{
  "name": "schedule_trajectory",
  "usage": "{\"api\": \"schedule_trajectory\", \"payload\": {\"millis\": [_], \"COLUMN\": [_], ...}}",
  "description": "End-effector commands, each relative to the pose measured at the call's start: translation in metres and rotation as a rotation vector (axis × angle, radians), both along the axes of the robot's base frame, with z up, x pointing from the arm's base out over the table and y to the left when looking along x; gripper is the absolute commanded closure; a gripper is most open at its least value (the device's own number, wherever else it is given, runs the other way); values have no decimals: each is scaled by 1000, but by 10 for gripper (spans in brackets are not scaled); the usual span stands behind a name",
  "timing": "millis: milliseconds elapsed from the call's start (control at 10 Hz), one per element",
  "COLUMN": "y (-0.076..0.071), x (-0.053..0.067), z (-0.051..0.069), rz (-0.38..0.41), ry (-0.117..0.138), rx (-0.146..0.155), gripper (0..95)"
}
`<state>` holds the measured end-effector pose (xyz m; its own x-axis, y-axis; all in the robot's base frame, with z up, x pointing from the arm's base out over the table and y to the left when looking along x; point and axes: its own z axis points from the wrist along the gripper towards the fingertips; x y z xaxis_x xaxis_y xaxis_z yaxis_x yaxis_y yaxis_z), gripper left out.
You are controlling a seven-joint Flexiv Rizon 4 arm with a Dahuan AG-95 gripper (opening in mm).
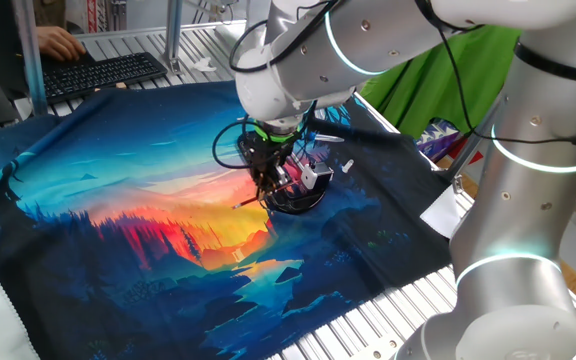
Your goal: Insert the pencil into the pencil sharpener
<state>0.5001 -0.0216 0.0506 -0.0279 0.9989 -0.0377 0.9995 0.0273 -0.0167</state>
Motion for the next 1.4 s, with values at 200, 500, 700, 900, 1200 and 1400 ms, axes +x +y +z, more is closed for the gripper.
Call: {"api": "schedule_trajectory", "payload": {"millis": [200, 500, 700, 900, 1200, 1400], "y": [0, 0, 0, 0, -1, -2], "x": [-1, -1, -1, -1, -6, -13], "z": [0, 0, 0, 0, 0, -3], "rz": [-45, -43, -34, -41, -71, -66], "ry": [12, 27, 29, 37, 49, 46], "rx": [-42, -35, -26, -21, -15, -15], "gripper": [950, 950, 950, 950, 950, 950]}}
